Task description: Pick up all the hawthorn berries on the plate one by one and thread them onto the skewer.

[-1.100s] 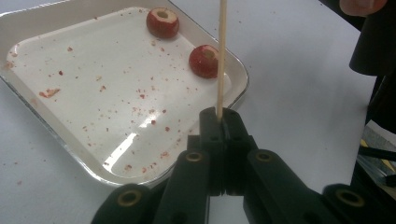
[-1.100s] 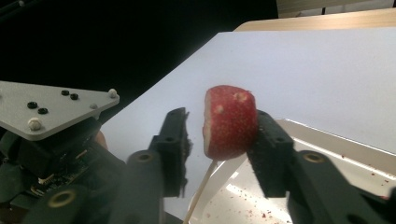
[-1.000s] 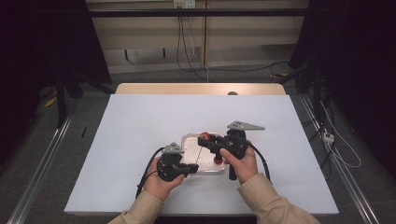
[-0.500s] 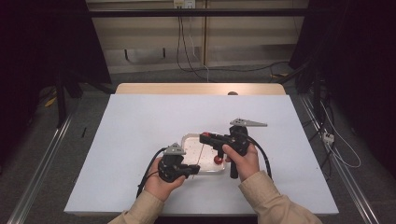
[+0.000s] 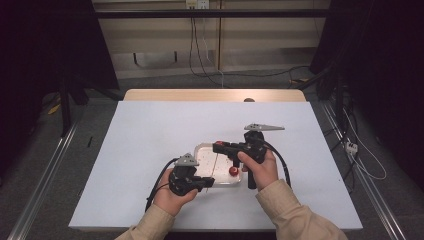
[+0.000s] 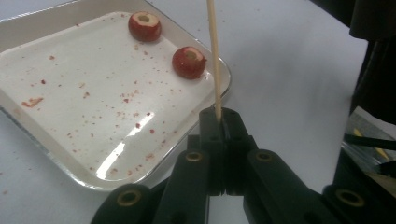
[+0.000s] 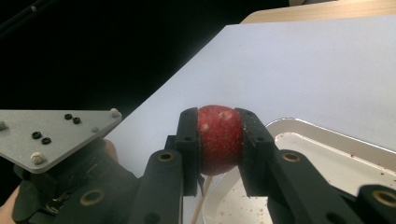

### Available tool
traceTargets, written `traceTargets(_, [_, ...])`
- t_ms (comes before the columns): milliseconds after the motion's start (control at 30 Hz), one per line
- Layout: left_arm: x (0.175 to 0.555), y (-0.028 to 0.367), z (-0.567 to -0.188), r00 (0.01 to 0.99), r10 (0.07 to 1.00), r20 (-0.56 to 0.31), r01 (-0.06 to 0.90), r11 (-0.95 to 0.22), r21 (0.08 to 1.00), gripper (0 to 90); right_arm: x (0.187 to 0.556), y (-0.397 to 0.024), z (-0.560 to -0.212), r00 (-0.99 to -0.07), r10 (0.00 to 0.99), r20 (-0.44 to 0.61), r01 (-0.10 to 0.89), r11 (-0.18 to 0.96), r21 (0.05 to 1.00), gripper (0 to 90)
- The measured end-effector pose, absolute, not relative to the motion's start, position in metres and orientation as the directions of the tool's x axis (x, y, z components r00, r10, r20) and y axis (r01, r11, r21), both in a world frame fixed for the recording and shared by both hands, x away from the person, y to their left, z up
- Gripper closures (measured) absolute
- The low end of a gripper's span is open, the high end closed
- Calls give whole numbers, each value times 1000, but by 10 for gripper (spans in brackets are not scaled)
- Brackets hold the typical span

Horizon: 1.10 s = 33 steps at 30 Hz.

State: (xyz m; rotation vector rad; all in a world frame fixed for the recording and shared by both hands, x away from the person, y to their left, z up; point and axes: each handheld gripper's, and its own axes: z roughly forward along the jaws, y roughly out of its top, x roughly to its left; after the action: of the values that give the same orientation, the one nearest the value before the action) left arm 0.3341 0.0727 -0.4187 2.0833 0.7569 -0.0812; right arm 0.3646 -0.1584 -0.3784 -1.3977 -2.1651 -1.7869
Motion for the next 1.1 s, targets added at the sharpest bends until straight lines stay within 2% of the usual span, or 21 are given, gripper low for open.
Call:
traceTargets(200, [334, 74, -419, 806, 488, -335, 547, -399, 736, 896, 364, -157, -378, -613, 608, 505, 594, -68, 802, 713])
traceTargets(300, [334, 74, -419, 802, 488, -344, 554, -393, 734, 898, 364, -159, -376, -594, 608, 527, 581, -129, 803, 724])
traceTargets(567, [330, 69, -419, 814, 489, -314, 536, -424, 730, 897, 364, -155, -375, -586, 634, 504, 586, -98, 804, 730])
traceTargets(867, [329, 69, -420, 802, 509, -311, 542, -403, 737, 899, 363, -157, -381, -584, 610, 535, 602, -117, 790, 731])
traceTargets(900, [330, 71, -418, 798, 502, -334, 548, -375, 747, 900, 363, -158, -382, -583, 600, 547, 608, -125, 784, 732])
traceTargets(967, [334, 77, -410, 778, 504, -374, 558, -281, 781, 899, 360, -152, -388, -591, 587, 553, 640, -77, 765, 732])
traceTargets(1033, [339, 78, -403, 769, 537, -346, 571, -335, 750, 898, 353, -135, -398, -626, 568, 534, 658, 17, 753, 732])
traceTargets(1100, [339, 84, -407, 753, 537, -379, 587, -290, 756, 898, 351, -126, -400, -654, 595, 467, 613, 54, 788, 729])
